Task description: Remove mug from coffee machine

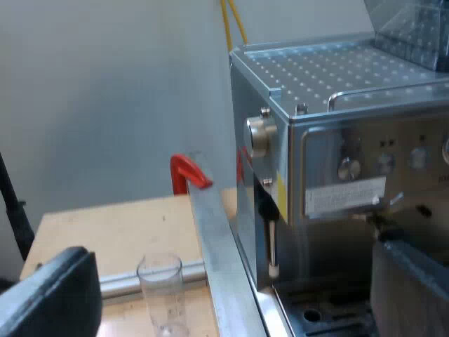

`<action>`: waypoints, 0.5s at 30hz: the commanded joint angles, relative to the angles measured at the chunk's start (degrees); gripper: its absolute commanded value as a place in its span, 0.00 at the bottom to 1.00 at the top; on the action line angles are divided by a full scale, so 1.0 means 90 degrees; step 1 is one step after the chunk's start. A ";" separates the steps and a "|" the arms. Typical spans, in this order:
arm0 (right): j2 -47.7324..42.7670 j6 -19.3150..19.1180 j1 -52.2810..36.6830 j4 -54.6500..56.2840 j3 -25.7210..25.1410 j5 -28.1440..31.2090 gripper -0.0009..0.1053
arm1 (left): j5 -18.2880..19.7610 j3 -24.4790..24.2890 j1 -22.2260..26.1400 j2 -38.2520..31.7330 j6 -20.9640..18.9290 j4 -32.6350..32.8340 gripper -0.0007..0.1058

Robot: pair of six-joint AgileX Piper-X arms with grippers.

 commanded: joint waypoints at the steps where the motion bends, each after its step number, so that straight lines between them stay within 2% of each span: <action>1: -0.0261 -0.0031 -0.0019 -0.0149 0.0064 -0.0004 0.55 | -0.0088 0.0051 0.0002 -0.0715 0.0061 0.0041 0.75; 8: -0.0262 -0.0011 -0.0019 -0.0236 0.0301 -0.0040 0.55 | -0.0205 0.0132 0.0002 -0.0889 0.0061 0.0952 0.75; 11: -0.0262 -0.0011 -0.0019 -0.0232 0.0480 -0.0089 0.55 | -0.0286 0.0275 0.0002 -0.0889 0.0011 0.0997 0.75; 15: -0.0262 -0.0011 -0.0019 -0.0218 0.0759 -0.0357 0.55 | -0.0285 0.0668 0.0002 -0.0889 -0.0048 0.0700 0.75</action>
